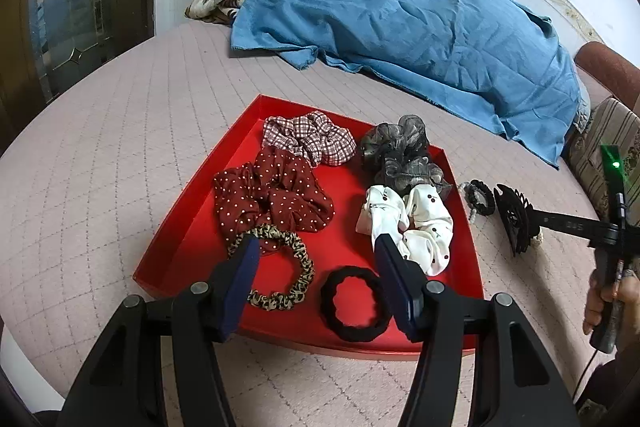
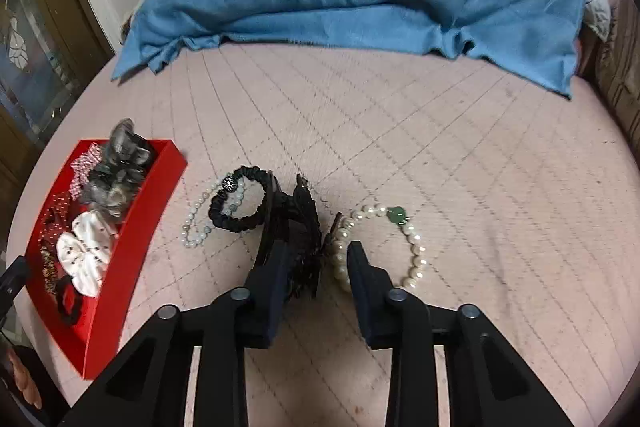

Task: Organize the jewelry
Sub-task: 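Grasp the black claw clip with the left tool while the right grasps the pearl bracelet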

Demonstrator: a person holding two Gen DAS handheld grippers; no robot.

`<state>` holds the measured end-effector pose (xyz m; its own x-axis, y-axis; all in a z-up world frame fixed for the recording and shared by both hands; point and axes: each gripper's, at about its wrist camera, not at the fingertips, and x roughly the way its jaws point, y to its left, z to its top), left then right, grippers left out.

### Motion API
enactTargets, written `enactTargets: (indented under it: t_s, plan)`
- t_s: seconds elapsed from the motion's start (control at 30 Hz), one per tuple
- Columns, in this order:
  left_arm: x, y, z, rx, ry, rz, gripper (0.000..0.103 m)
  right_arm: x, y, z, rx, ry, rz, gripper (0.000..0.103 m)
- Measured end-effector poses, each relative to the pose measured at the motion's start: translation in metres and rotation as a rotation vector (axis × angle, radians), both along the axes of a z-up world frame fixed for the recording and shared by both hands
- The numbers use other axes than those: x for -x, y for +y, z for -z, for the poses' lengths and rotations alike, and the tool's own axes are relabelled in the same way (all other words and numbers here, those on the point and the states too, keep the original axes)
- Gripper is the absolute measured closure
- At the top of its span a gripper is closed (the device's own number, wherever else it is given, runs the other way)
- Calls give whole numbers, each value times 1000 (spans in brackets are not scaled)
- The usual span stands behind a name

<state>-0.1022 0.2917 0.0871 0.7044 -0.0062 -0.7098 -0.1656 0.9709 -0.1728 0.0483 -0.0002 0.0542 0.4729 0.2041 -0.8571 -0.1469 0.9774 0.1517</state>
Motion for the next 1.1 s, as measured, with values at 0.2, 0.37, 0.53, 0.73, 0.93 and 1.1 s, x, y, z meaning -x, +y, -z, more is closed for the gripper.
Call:
enactTargets:
  t_s: [0.2,0.37,0.53,0.73,0.93,1.1]
  plan:
    - [-2,-6,2,-12,7,8,44,6,-8,1,-76,9,8,92]
    - [0,-19,0,-1,23,30,44,38,-17,-4,-115,26,-46,92]
    - [0,-51,-10,1,36,113,44,68,-29,-5,-134,30,-91,85]
    - [-5,-105,-20,12,61,236,44,72,-65,-17,-239,-46,-27,52]
    - [-29,-168,-13,69,148,348,44,43,-95,-1,-217,-53,42,52]
    - [-52,-210,3,53,186,385,44,17,-100,15,-195,-35,35,56]
